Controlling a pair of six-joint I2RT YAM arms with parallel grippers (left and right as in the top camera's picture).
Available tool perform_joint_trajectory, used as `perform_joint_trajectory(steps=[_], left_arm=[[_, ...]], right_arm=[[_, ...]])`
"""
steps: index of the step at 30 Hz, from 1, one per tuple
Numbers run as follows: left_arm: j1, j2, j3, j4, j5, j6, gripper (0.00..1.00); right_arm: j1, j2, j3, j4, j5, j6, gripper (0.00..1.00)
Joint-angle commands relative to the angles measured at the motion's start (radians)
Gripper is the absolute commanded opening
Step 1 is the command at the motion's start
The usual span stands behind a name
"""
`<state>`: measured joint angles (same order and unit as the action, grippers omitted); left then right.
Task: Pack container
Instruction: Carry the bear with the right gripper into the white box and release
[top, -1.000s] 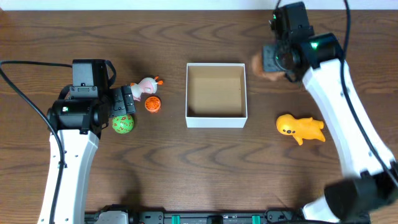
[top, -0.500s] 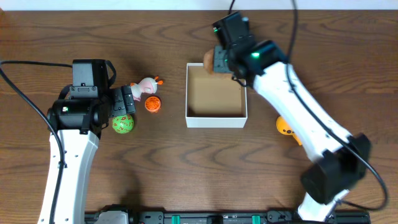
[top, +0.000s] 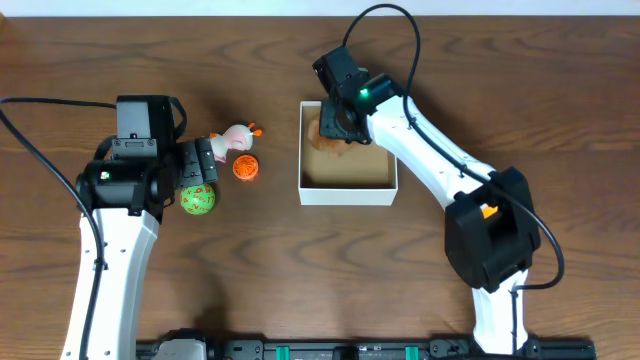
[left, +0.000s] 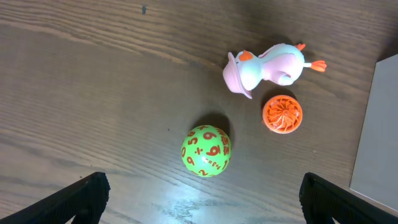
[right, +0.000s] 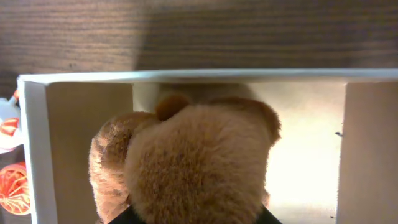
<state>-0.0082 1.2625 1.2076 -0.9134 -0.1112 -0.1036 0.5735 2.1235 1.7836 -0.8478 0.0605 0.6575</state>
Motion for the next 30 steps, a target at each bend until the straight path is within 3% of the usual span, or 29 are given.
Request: perform_joint_trajectory(steps=[1, 5, 8, 21, 25, 30], left_arm=[[0.003, 0.007, 0.019, -0.002, -0.002, 0.013, 0.98], [0.003, 0.007, 0.019, -0.002, -0.002, 0.013, 0.98], [0.003, 0.007, 0.019, -0.002, -0.002, 0.013, 0.98], [0.003, 0.007, 0.019, -0.002, -0.002, 0.013, 0.98], [0.003, 0.007, 0.019, -0.002, -0.002, 0.013, 0.98], [0.003, 0.007, 0.019, -0.002, -0.002, 0.013, 0.98]], right_arm=[[0.019, 0.011, 0.000, -0.001, -0.015, 0.014, 0.26], [0.023, 0.011, 0.000, 0.000, 0.012, 0.013, 0.60], [0.022, 0.011, 0.000, 0.015, 0.019, -0.044, 0.73], [0.021, 0.008, 0.002, 0.031, 0.042, -0.165, 0.83], [0.025, 0.009, 0.001, 0.029, -0.006, -0.104, 0.90], [0.023, 0.009, 0.001, 0.036, 0.016, 0.016, 0.91]])
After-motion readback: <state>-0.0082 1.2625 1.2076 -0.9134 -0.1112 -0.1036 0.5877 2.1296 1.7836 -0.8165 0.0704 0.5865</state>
